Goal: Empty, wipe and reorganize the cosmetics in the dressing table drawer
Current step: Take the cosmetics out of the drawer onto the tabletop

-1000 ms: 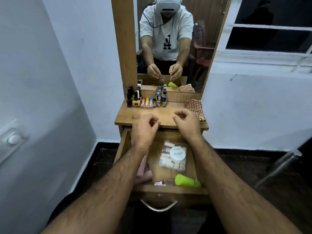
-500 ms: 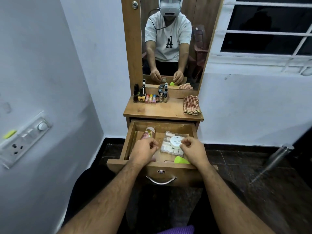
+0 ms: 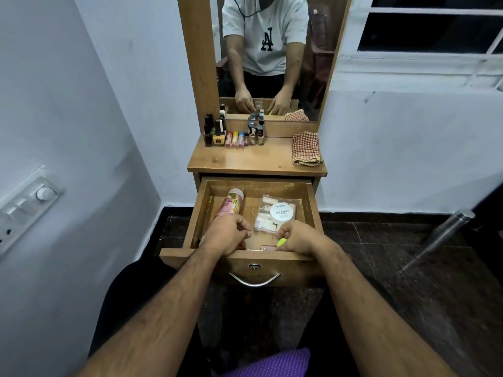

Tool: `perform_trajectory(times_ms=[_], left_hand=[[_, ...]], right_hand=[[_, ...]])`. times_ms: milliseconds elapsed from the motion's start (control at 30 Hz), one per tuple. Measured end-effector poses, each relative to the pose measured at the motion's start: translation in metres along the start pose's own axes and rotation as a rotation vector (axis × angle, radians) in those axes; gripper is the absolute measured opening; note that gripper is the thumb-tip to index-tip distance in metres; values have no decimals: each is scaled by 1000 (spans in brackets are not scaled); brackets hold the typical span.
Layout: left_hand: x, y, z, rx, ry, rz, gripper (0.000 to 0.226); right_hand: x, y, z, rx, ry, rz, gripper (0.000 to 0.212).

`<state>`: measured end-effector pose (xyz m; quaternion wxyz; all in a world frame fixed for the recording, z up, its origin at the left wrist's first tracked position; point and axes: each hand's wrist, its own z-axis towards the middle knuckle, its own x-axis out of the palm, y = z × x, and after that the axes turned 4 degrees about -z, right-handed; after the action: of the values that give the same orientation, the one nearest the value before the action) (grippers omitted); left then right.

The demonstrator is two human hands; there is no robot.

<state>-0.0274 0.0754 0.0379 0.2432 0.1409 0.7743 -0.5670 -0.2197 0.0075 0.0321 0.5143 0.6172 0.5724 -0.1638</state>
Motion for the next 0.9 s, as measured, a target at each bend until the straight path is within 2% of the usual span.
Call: perform_trajectory(times_ms=[233, 367, 433, 567, 633, 800, 900], left_hand=[[2, 5, 9, -16, 35, -7, 8], [3, 5, 13, -29, 88, -34, 6], [3, 6, 15, -32, 94, -55, 6], [3, 7, 16, -21, 86, -80, 5], [4, 8, 16, -12, 91, -99, 4], [2, 5, 12, 13, 149, -165, 17], [0, 6, 11, 7, 155, -239, 22]], right_hand=[[-8, 2, 3, -13, 32, -181, 28], [-19, -3, 3, -39, -104, -179, 31], [-25, -8, 3, -53, -200, -103, 34], [-28, -14, 1, -76, -409, 257, 25], [-22, -11, 3, -81, -470, 519, 19], [-8, 15, 5, -28, -420, 1223, 17], [0, 31, 7, 62, -318, 1475, 19]])
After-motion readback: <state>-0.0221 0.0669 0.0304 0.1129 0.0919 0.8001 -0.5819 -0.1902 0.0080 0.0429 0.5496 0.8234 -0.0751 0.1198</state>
